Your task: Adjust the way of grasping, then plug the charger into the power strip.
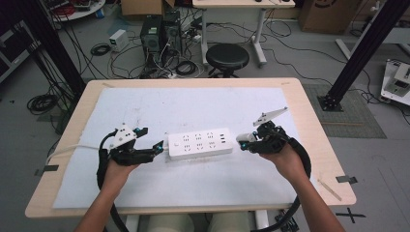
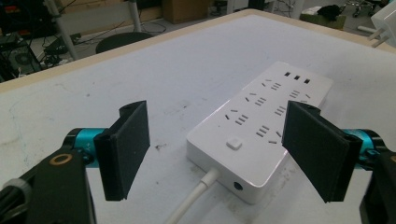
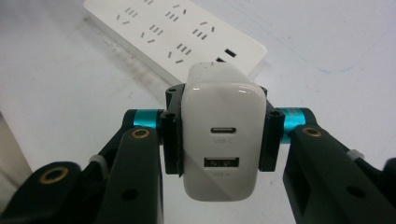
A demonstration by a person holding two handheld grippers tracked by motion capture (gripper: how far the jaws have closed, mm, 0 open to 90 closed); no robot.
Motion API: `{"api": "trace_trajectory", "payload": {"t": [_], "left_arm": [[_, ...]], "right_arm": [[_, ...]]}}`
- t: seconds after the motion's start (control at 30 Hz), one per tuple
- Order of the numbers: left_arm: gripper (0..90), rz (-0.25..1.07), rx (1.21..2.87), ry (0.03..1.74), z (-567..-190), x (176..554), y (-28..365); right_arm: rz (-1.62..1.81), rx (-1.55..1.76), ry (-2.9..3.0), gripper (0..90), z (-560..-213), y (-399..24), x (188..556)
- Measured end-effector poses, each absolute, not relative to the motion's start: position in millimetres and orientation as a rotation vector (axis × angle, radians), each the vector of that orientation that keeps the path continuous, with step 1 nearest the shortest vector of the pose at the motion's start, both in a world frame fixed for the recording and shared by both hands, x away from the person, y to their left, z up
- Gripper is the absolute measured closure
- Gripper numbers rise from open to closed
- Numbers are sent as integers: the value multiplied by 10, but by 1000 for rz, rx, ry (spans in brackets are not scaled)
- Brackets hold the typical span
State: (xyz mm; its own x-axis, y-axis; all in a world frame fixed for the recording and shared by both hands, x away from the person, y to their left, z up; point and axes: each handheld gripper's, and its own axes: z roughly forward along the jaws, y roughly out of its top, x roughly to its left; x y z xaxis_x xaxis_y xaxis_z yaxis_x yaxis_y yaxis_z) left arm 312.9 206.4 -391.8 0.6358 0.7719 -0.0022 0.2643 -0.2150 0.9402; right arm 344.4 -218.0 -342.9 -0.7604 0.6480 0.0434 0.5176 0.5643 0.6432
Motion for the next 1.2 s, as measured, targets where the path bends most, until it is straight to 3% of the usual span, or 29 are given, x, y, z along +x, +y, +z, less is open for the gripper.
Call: {"api": "trace_trajectory", "payload": {"t": [0.63, 1.2], "left_arm": [[228, 579, 1741, 885, -3929, 3113, 2260], [228, 583, 1727, 912, -3990, 3096, 2400]], "right_arm": [[948, 960, 2660, 630, -3318, -2301, 3599], [812, 651, 2738, 630, -3122, -1923, 3859]]}}
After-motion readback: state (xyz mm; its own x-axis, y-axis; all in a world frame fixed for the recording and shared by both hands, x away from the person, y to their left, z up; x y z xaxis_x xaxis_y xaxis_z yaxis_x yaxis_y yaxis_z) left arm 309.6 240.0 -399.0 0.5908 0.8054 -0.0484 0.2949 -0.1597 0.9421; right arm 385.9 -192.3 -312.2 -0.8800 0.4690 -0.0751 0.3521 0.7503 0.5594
